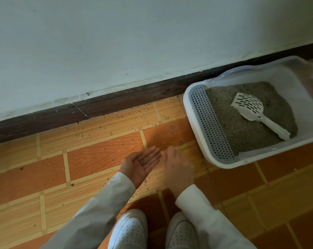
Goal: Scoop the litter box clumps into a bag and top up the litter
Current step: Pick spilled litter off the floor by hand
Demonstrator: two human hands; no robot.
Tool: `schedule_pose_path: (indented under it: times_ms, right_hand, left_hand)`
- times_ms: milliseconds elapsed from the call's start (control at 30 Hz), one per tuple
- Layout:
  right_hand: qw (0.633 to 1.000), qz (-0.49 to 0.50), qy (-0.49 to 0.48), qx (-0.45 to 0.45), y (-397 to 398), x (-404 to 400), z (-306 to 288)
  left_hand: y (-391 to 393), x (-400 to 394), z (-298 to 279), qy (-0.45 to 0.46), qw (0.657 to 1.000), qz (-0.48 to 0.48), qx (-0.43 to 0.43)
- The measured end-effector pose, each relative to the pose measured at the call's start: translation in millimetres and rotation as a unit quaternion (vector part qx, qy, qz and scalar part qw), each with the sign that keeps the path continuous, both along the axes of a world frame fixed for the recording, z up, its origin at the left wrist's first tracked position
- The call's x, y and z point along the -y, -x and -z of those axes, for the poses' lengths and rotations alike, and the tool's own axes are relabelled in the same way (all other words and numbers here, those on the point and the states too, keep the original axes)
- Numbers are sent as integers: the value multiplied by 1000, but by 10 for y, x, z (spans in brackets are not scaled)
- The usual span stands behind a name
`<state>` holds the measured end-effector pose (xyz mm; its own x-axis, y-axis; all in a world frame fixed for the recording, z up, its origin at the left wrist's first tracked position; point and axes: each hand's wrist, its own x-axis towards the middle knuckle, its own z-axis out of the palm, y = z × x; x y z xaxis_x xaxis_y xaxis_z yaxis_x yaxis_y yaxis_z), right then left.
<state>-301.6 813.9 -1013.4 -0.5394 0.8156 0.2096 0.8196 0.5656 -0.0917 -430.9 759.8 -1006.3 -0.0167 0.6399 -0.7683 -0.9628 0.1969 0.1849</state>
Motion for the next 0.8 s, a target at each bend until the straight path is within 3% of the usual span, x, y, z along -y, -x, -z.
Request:
schedule_pose_path:
  times_ms: [100, 267, 800]
  right_hand:
    - [996, 64, 4, 67, -265, -256, 143]
    - [990, 40, -21, 133, -267, -417, 346]
    - [989, -3, -61, 138, -100, -408, 450]
  left_hand:
    - [84, 0, 7, -13, 1000, -23, 13]
    - [147, -18, 40, -14, 999, -39, 18]
    - [97, -20, 2, -10, 999, -31, 14]
